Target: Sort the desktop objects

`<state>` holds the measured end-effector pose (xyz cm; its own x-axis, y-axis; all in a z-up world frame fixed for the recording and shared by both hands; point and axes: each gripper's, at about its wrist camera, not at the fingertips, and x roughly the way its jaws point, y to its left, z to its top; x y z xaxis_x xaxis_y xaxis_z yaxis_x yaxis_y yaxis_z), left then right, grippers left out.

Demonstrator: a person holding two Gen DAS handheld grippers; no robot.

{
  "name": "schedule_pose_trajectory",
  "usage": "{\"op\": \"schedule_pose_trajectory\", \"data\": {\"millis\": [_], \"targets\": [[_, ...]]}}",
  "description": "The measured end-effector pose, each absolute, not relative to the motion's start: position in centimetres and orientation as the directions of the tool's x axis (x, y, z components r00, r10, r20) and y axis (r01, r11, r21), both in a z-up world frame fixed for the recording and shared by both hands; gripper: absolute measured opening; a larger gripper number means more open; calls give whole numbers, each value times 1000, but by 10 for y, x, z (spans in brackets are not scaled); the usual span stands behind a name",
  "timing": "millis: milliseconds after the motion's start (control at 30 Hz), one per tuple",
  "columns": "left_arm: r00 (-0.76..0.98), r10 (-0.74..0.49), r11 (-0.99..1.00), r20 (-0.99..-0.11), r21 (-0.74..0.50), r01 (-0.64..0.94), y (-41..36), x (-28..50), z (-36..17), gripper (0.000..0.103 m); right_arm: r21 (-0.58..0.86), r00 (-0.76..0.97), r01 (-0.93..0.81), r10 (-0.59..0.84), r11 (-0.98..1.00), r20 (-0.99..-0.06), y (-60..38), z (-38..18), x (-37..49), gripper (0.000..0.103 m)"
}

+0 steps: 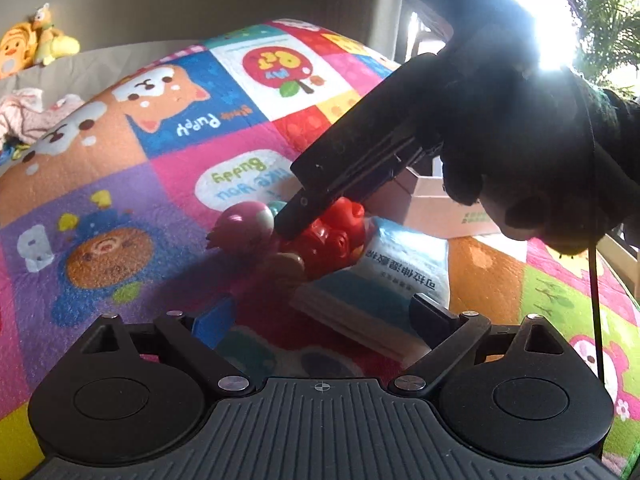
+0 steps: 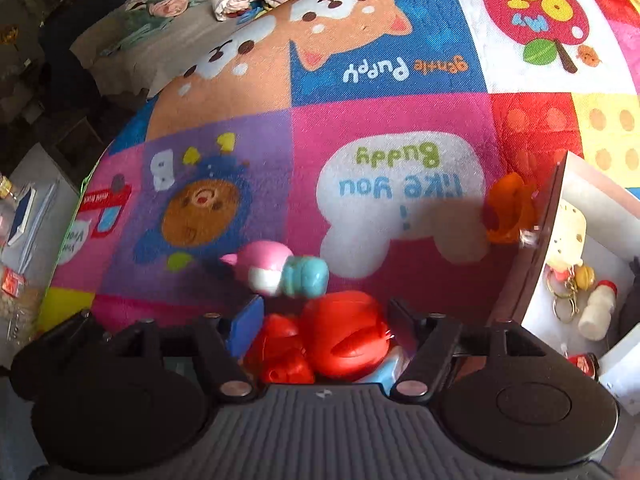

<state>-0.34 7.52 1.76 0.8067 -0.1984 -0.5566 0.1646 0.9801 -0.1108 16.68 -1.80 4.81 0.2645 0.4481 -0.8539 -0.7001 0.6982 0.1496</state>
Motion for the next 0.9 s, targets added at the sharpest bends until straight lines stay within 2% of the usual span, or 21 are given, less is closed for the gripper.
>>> {"op": "schedule_pose_trajectory", "data": {"millis": [300, 500, 600, 667, 767, 833, 900], "targets": [[765, -235, 967, -599, -61, 249, 46, -16, 18, 100, 173, 305, -722, 533, 670, -790, -48, 56, 119, 78], [748, -252, 958, -614, -51, 281, 30, -16, 16, 100, 212, 404, -669, 589, 712, -700, -106, 96, 104, 78], [742, -271, 952, -613, -56, 301, 26, -16, 16, 101, 195, 484, -625, 572, 756, -662, -146, 113, 97, 78], [738, -278, 949, -615, -59, 309, 23, -14, 15, 101, 159, 527, -588, 524, 793, -669, -165, 113, 95, 78], [740, -275, 951, -613, -60, 304, 19, -10, 14, 101, 141, 512, -536, 454, 832, -729, -181, 97, 103, 78], [766, -231, 963, -600, -30, 267, 18, -7, 16, 101, 131, 511, -514, 425, 848, -747, -183, 90, 108, 79], [799, -162, 976, -580, 26, 217, 20, -6, 18, 101, 119, 533, -524, 434, 843, -726, -177, 95, 114, 79]]}}
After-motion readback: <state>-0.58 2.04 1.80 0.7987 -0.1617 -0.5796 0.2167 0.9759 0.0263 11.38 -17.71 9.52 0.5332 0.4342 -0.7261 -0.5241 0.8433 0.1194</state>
